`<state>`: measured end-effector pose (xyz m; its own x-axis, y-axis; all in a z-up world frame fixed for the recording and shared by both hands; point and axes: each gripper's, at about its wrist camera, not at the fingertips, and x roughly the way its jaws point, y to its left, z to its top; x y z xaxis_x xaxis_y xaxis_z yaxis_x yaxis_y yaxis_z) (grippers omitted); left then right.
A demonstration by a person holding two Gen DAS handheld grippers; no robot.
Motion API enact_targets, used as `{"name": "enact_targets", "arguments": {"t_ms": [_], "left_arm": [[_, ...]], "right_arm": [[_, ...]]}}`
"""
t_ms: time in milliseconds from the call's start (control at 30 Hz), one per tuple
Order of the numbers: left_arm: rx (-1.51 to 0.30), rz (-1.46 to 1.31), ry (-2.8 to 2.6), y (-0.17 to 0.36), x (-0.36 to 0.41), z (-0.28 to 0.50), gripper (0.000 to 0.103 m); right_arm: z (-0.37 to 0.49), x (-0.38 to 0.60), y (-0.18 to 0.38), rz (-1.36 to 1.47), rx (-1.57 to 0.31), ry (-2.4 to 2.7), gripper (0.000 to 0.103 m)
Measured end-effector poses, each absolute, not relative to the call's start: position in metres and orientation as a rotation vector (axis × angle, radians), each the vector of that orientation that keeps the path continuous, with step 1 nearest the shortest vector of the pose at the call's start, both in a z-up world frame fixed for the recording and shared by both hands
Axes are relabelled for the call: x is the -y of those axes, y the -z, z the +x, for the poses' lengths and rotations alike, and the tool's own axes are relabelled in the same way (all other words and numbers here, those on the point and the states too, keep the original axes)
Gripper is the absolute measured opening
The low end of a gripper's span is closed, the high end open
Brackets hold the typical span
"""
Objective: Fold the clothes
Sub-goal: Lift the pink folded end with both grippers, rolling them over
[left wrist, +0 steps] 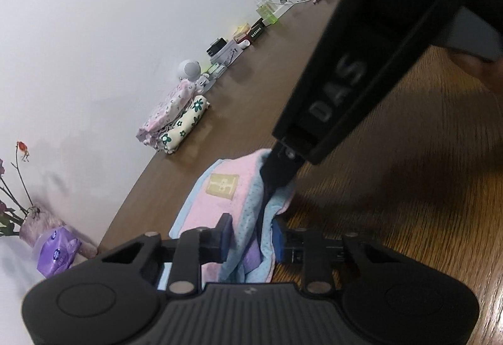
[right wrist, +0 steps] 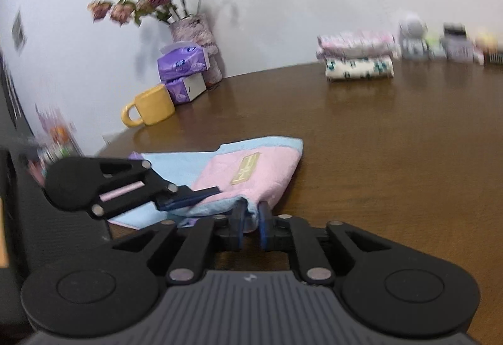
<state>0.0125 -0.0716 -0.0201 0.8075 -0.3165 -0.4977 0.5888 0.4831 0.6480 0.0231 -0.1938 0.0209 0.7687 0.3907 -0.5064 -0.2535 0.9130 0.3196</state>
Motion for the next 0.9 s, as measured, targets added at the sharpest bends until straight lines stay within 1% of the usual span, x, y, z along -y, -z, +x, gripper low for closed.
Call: {"name": "enact_targets", "arguments": {"t_ms": [67,200,233,267,400,533,633,900], "left_arm": [[-0.338,0.896,0.573,0.019,0.070,0.015,0.025],[-0.345,0.874,0.585,0.017,0.069,0.018,0.025],[-0.344,0.872,0.584,0.016,0.068,0.018,0.025],[-0.342,0.870,0.584,0.015,0.069,0.018,0.024],[-0.332,0.853,0.582,0.013,0.067,0.016,0.018],[-0.326,0.821,0.582,0.008,0.062,0.009,0.013],[-0.317,0.812,0.583,0.006,0.059,0.007,0.011],[-0.325,0.776,0.602,0.002,0.054,0.006,0.011]], "right_arm": [[0.018,0.199,-0.018,0.302,-0.606,-0.361,0.032],[0.010,0.210,-0.010,0.438,-0.615,-0.342,0.040],[0.010,0.212,-0.008,0.477,-0.617,-0.337,0.047],[0.010,0.215,-0.006,0.516,-0.618,-0.331,0.049],[0.016,0.219,0.003,0.639,-0.626,-0.303,0.051],[0.021,0.219,0.010,0.722,-0.631,-0.276,0.057],[0.026,0.215,0.015,0.760,-0.633,-0.265,0.057],[0.040,0.202,0.018,0.818,-0.612,-0.238,0.057]]}}
